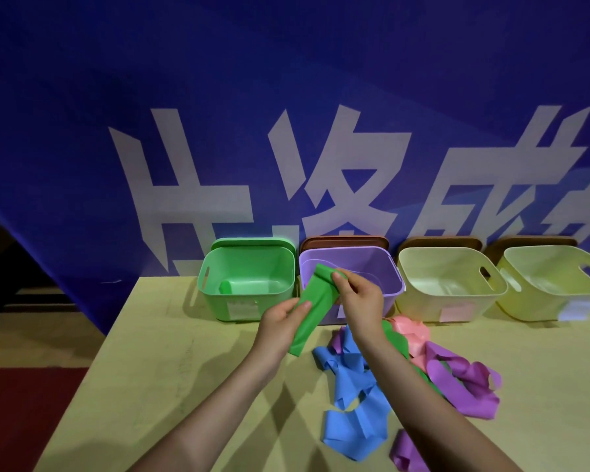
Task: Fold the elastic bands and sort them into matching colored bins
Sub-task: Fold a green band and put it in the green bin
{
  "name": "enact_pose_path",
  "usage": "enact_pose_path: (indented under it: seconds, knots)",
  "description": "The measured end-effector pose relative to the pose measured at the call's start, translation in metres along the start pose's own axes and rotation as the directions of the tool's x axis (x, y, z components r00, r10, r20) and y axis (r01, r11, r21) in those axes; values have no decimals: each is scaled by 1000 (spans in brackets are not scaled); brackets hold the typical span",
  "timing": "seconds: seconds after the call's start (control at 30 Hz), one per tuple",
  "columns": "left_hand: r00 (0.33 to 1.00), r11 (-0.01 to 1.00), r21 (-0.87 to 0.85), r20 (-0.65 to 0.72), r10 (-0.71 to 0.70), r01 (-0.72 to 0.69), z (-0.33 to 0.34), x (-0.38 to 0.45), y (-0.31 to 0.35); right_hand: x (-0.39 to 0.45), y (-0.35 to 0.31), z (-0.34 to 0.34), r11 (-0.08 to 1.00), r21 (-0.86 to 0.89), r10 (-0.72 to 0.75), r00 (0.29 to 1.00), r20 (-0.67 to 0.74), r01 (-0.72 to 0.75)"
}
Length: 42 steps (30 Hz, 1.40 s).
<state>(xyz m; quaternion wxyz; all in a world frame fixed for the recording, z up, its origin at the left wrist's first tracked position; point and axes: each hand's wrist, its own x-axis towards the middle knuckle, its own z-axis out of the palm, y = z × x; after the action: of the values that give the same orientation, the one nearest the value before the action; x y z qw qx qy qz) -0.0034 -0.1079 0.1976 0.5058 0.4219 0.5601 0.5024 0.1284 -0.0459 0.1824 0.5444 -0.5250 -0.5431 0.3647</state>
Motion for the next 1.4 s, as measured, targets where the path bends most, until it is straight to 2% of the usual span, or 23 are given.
enact_pose_path:
  seconds: [0.03, 0.1, 0.17, 0.23, 0.3, 0.43, 0.53, 0.7, 0.8, 0.97, 1.13, 1.4]
  knots:
    - [1000, 998, -56, -20, -9, 8, 0, -1, 2, -1, 0, 0, 986, -103, -133, 991, 17, 134]
    - [998, 987, -155, -53, -39, 30, -2, -2, 5, -4, 3, -1, 886, -259, -374, 923, 91, 384]
    - [998, 977, -210, -54, -45, 33, -5, -4, 4, -4, 7, -4, 816, -279, -469, 863, 190, 505]
    - [998, 973, -232, -50, -33, 20, -5, -7, 3, -4, 8, -8, 800, -254, -477, 833, 279, 543]
    - [999, 965, -261, -47, -22, 9, -4, -10, 2, -5, 5, -11, 839, -200, -430, 842, 326, 506]
    - [998, 949, -312, -35, -54, 41, -4, -9, 4, -9, 0, -14, 952, -62, -261, 899, 351, 301]
    - [995, 938, -340, -45, -85, 64, -5, -6, 4, -9, -6, -14, 982, 1, -177, 912, 369, 190]
    - [992, 934, -350, -64, -107, 79, -4, -4, 2, -8, -10, -15, 994, 14, -100, 904, 416, 104]
    - [992, 934, -349, -65, -106, 77, -3, -3, 2, -9, -12, -15, 997, 79, -54, 896, 440, 21]
    - [995, 949, -307, -50, -85, 66, -1, 0, 1, -14, -19, -7, 974, 199, 27, 925, 378, -110]
    - [995, 954, -292, -47, -91, 74, 0, 3, 0, -15, -20, -2, 932, 312, 73, 941, 331, -182]
    - [990, 962, -260, -92, -106, 79, -2, 6, 2, -13, -14, 5, 931, 279, 142, 940, 312, -233]
